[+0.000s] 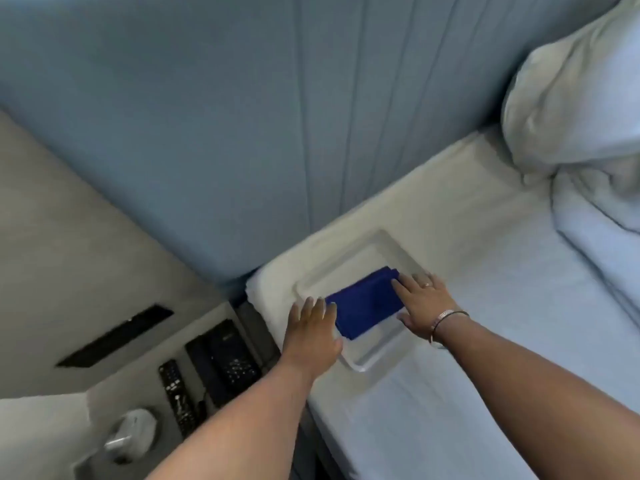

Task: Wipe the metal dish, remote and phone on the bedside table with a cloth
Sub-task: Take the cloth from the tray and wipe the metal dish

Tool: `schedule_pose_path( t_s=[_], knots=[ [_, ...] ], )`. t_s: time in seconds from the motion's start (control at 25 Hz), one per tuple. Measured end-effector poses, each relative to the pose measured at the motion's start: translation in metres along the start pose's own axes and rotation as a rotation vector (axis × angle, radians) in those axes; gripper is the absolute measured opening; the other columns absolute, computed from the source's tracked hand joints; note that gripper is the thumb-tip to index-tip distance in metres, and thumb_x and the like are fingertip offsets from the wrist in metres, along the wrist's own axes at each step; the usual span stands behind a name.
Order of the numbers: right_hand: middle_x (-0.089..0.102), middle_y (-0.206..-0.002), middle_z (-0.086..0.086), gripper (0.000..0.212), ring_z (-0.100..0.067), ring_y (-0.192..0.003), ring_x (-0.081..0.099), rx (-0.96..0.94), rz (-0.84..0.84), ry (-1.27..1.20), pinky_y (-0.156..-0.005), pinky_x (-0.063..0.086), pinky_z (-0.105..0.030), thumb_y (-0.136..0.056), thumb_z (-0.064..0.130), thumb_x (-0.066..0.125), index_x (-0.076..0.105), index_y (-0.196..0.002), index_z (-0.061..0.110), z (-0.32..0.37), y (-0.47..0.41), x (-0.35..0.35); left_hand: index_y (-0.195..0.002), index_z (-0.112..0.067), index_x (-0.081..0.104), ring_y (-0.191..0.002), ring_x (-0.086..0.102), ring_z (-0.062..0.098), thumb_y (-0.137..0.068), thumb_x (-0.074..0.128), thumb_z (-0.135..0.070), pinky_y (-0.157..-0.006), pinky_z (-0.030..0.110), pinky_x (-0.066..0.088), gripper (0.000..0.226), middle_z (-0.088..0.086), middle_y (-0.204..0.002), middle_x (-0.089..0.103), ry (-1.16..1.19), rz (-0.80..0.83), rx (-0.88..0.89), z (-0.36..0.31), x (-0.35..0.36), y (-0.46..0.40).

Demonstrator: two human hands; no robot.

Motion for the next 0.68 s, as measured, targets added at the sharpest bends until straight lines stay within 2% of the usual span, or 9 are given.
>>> schedule_pose_path(
  t_s=[0.12, 0.16, 0.28, 0.32, 0.4, 0.52, 0.6, 0.68],
  knots=[
    [0.019, -0.160, -0.003, 0.065, -0.028, -0.144, 0.018, -0.090, 0.108, -0.038, -0.114, 0.020, -0.045, -0.094, 0.034, 0.045, 0.016, -0.150, 0.019, -0.007, -0.050, 0.043, -0.143, -0.016, 0.039, -0.129, 0.044, 0.026, -0.097, 0.049, -0.044, -0.105, 0.042, 0.037, 0.054, 0.006, -0.142, 0.048, 0.011, 0.012, 0.063, -0.023, 0.034, -0.063],
    [0.016, -0.161, -0.002, 0.066, -0.027, -0.146, 0.015, -0.109, 0.102, -0.051, -0.114, 0.020, -0.045, -0.094, 0.031, 0.046, 0.014, -0.150, 0.020, -0.005, -0.065, 0.049, -0.140, -0.016, 0.040, -0.124, 0.047, 0.025, -0.097, 0.052, -0.043, -0.100, 0.041, 0.040, 0.053, 0.004, -0.138, 0.051, 0.035, 0.014, 0.037, -0.024, 0.039, -0.084],
    [0.011, -0.161, 0.000, 0.076, -0.028, -0.147, 0.008, -0.138, 0.128, -0.031, -0.116, 0.014, -0.047, -0.090, 0.029, 0.052, 0.007, -0.151, 0.022, -0.006, -0.108, 0.069, -0.133, -0.016, 0.042, -0.116, 0.051, 0.027, -0.087, 0.066, -0.049, -0.090, 0.040, 0.043, 0.062, 0.007, -0.130, 0.051, 0.087, 0.174, -0.119, -0.022, 0.063, -0.126],
    [0.016, -0.160, -0.001, 0.081, -0.029, -0.145, 0.012, -0.138, 0.146, -0.003, -0.115, 0.013, -0.049, -0.086, 0.033, 0.056, 0.009, -0.150, 0.022, -0.008, -0.116, 0.071, -0.127, -0.016, 0.044, -0.113, 0.051, 0.028, -0.082, 0.071, -0.051, -0.087, 0.039, 0.043, 0.063, 0.008, -0.126, 0.052, 0.099, 0.214, -0.161, -0.021, 0.068, -0.132],
    [0.040, -0.147, -0.004, 0.082, -0.032, -0.134, 0.035, -0.148, 0.176, 0.028, -0.111, 0.021, -0.050, -0.076, 0.042, 0.065, 0.025, -0.145, 0.022, -0.010, -0.129, 0.065, -0.119, -0.014, 0.051, -0.109, 0.055, 0.027, -0.080, 0.074, -0.050, -0.083, 0.037, 0.044, 0.058, 0.007, -0.119, 0.058, 0.137, 0.283, -0.204, -0.018, 0.075, -0.139],
    [0.064, -0.115, -0.004, 0.055, -0.029, -0.107, 0.058, -0.193, 0.233, 0.073, -0.089, 0.044, -0.039, -0.073, 0.045, 0.067, 0.054, -0.120, 0.022, -0.005, -0.131, 0.048, -0.107, -0.011, 0.058, -0.098, 0.063, 0.027, -0.086, 0.070, -0.035, -0.074, 0.034, 0.051, 0.035, 0.008, -0.107, 0.066, 0.382, 0.430, -0.168, -0.015, 0.072, -0.133],
    [0.069, -0.101, -0.004, 0.039, -0.027, -0.094, 0.064, -0.169, 0.394, -0.154, -0.077, 0.049, -0.033, -0.072, 0.039, 0.070, 0.064, -0.103, 0.018, -0.001, -0.120, 0.034, -0.091, -0.013, 0.060, -0.087, 0.064, 0.025, -0.081, 0.072, -0.024, -0.066, 0.032, 0.052, 0.020, 0.005, -0.090, 0.065, 0.628, 0.423, -0.096, 0.002, 0.050, -0.121],
    [0.073, -0.087, -0.006, 0.027, -0.026, -0.082, 0.067, -0.119, 0.498, -0.464, -0.074, 0.054, -0.036, -0.069, 0.033, 0.073, 0.069, -0.089, 0.015, 0.005, -0.100, 0.013, -0.086, -0.013, 0.064, -0.082, 0.065, 0.021, -0.077, 0.075, -0.020, -0.068, 0.037, 0.055, 0.016, 0.005, -0.084, 0.067, 0.899, 0.375, -0.041, 0.032, 0.021, -0.099]
  ],
)
Point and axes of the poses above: each hand's wrist, its own y-axis away from the middle knuckle, its own x-axis out of the palm, z = x × y, the point moved 3 cm from there along -y, towards the middle knuckle
